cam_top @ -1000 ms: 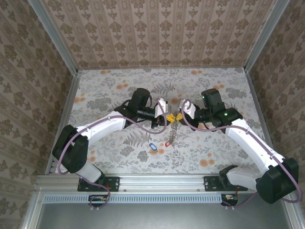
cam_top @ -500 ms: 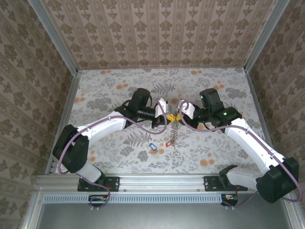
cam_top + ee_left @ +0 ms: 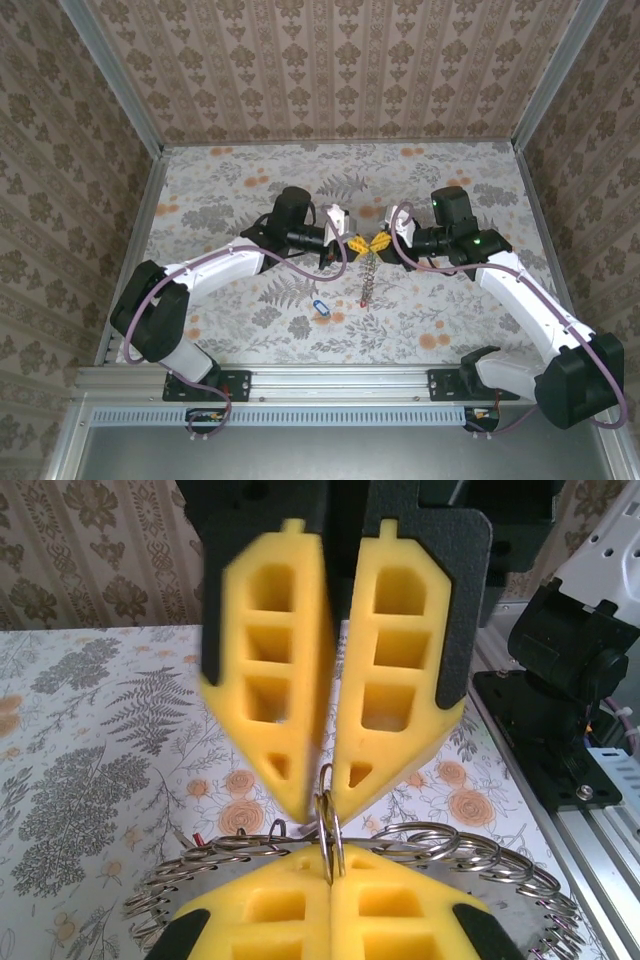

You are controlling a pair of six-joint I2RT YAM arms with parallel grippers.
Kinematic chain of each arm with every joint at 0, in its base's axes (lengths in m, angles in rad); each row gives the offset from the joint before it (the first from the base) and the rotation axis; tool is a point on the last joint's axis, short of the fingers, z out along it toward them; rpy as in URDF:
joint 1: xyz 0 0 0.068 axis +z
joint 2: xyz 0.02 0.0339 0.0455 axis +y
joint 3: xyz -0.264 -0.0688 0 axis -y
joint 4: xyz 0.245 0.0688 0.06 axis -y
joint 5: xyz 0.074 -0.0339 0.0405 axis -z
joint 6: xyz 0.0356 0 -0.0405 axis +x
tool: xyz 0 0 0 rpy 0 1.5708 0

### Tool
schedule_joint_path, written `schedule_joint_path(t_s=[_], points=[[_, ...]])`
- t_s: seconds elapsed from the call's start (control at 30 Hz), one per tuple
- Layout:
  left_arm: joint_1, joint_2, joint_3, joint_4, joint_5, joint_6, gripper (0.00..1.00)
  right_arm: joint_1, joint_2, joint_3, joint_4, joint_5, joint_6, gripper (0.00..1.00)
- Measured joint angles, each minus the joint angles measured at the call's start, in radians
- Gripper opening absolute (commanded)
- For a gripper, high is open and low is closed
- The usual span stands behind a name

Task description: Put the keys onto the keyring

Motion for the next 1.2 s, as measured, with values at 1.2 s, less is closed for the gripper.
schedule_joint_path(t_s=[1.2], points=[[-0.024,-0.009,0.032,-0.101,-0.063,0.084,0.0,0.067,-0.006,0.052,-0.118,0.159,-0.066,0.15]])
